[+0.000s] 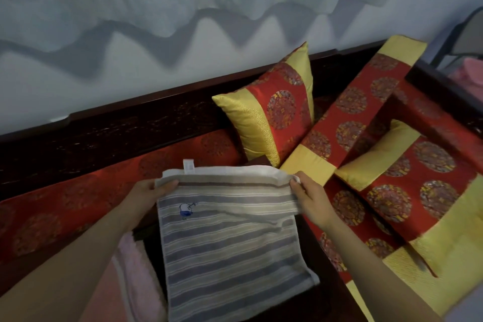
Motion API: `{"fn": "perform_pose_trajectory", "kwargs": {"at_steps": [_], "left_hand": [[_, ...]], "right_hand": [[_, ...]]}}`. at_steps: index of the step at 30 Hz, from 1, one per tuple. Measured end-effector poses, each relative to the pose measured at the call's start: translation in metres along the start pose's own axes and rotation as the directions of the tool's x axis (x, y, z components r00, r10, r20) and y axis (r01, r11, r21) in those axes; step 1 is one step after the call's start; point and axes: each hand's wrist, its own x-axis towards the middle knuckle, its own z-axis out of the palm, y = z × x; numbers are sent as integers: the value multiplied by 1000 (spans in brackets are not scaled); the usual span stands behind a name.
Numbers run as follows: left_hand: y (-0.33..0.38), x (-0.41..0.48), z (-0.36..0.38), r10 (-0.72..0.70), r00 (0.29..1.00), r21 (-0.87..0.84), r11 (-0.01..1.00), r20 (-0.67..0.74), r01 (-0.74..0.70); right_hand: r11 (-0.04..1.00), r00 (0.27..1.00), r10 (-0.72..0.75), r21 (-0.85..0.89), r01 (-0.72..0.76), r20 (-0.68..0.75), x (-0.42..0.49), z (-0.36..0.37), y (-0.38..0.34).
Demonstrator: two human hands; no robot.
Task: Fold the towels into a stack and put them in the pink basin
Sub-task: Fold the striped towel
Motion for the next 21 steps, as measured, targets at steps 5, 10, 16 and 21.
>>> {"fn": "perform_pose_trajectory", "kwargs": {"at_steps": [5, 10, 16, 21], "left_hand": [[-6, 14, 6, 152, 987, 305, 943, -45, -131], [-12, 31, 2, 290, 957, 551, 802, -21, -231], [-12, 40, 1, 350, 936, 540, 793, -25, -282], [-11, 40, 0, 299, 951, 352, 901, -79, -254]], "right_hand": [[999, 994, 13, 45, -18, 109, 6, 0, 2], [809, 689, 47, 377, -451, 723, 15, -15, -18], [812, 946, 255, 486, -323, 202, 70, 24, -6], [839, 929, 355, 404, -366, 104, 106, 46, 21]]}}
